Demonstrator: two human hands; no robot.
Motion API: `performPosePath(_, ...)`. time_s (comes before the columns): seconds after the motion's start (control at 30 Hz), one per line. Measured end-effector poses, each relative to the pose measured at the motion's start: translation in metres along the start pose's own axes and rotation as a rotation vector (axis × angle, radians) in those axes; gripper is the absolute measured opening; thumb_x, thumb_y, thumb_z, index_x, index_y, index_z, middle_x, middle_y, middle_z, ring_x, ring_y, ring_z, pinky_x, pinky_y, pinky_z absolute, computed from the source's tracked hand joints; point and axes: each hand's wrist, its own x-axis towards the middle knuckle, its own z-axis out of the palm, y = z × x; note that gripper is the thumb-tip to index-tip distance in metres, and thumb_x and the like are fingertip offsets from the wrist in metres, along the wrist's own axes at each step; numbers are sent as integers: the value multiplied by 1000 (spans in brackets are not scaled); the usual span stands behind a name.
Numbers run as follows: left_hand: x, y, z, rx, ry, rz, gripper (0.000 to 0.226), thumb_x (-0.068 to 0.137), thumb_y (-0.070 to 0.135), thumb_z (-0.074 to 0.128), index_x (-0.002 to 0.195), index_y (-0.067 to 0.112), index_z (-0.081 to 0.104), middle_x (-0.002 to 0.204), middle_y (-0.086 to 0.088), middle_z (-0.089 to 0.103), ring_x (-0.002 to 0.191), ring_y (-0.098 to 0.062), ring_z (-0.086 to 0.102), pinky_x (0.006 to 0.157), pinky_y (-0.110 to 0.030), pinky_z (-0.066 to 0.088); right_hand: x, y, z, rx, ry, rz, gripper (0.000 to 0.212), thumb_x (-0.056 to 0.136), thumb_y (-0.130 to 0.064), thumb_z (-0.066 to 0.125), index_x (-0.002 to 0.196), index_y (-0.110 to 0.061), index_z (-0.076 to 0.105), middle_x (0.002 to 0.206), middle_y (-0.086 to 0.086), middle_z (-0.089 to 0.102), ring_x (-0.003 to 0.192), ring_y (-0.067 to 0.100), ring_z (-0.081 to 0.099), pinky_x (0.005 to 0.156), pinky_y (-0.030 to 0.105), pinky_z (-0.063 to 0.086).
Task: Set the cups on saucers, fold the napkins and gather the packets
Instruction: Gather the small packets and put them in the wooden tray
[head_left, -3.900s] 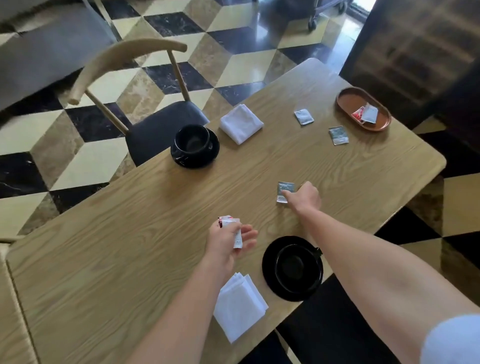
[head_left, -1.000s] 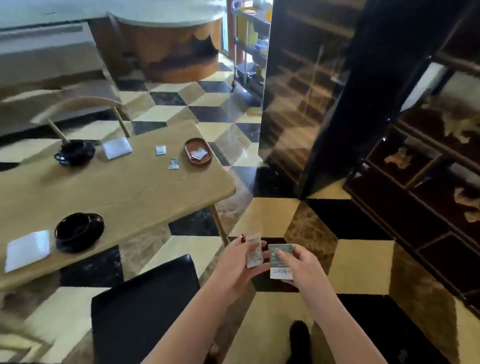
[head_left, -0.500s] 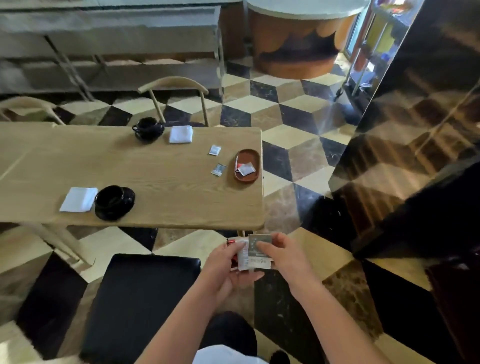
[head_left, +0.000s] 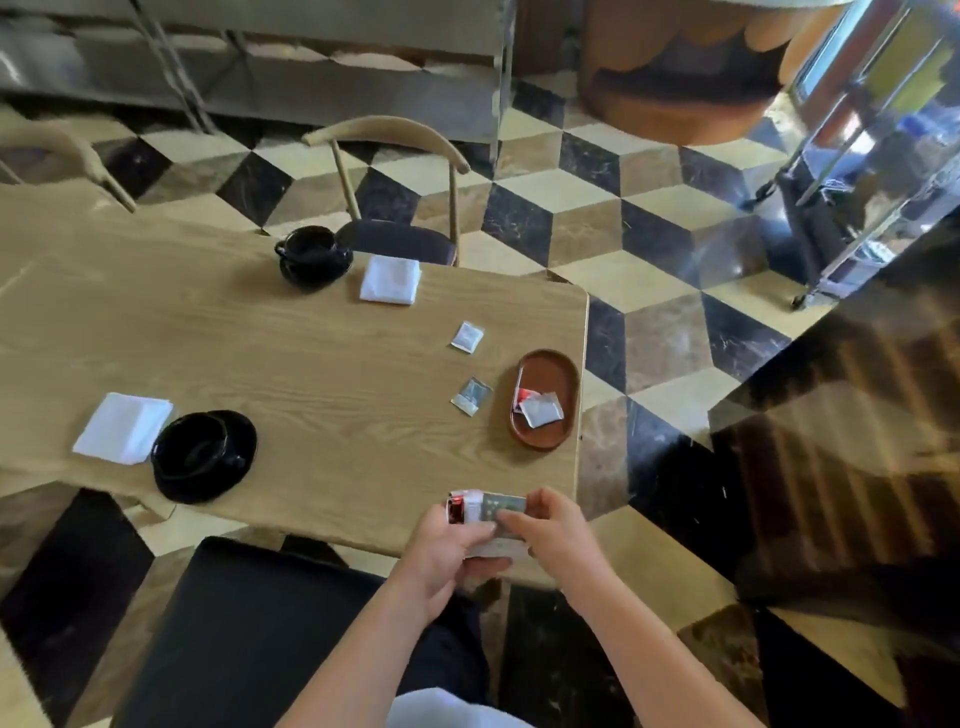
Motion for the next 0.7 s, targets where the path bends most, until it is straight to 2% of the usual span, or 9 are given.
performPosePath(0.1, 47, 30, -17, 9, 41, -49, 26, 91, -8, 57, 113, 0, 68, 100, -20, 76, 87, -35, 76, 63, -37, 60, 49, -25, 15, -119, -21, 33, 35, 85, -31, 76, 99, -2, 63, 82, 2, 64, 72, 15, 57, 67, 33, 46)
performPosePath(0.2, 94, 57, -28, -1, 85, -83, 27, 90, -14, 53, 114, -5, 64, 100, -24, 74, 78, -32, 76, 60, -39, 61, 99, -48, 25, -196, -15, 60, 29, 87, -30, 77, 98, -7, 61, 89, 2, 68, 78, 17, 62, 68, 32, 49)
performPosePath(0.3, 131, 80, -28, 22, 145, -72, 32, 87, -15, 49, 109, 3, 64, 91, -17, 73, 66, -24, 74, 57, -40, 63, 144, -67, 30, -266, -7, 81, 28, 88, -29, 75, 106, -12, 61, 99, 3, 71, 87, 19, 68, 65, 27, 51)
performPosePath(0.37, 155, 92, -30, 28, 209, -56, 34, 84, -15, 51, 103, 10, 64, 86, -11, 72, 62, -21, 71, 54, -36, 62, 175, -78, 31, -313, -3, 73, 27, 90, -27, 70, 111, -13, 60, 103, 4, 71, 86, 18, 67, 60, 23, 46)
performPosePath(0.4, 166, 96, -32, 14, 244, -52, 33, 84, -14, 54, 101, 12, 63, 87, -12, 70, 62, -21, 69, 51, -33, 60, 190, -84, 30, -354, 5, 57, 26, 91, -26, 68, 111, -14, 60, 106, 4, 70, 88, 18, 66, 62, 24, 46)
performPosePath(0.5, 197, 103, -39, -57, 354, -93, 25, 84, -10, 64, 104, 5, 66, 97, -24, 71, 67, -29, 67, 47, -29, 58, 233, -95, 28, -589, 37, -69, 26, 89, -22, 62, 115, -17, 63, 113, 5, 69, 105, 26, 63, 83, 33, 50)
performPosePath(0.6, 214, 104, -44, -140, 451, -141, 28, 82, -8, 65, 110, -2, 68, 103, -29, 71, 67, -30, 67, 47, -28, 56, 265, -101, 32, -938, -72, -332, 46, 86, -18, 66, 131, -22, 58, 129, 7, 55, 122, 30, 49, 95, 39, 49)
performPosePath(0.7, 220, 100, -50, -200, 531, -163, 19, 82, -8, 62, 94, 3, 71, 82, -16, 76, 57, -23, 70, 47, -27, 55, 286, -101, 41, -1261, -308, -538, 55, 83, -28, 75, 133, -26, 53, 131, 5, 45, 125, 29, 39, 96, 40, 45)
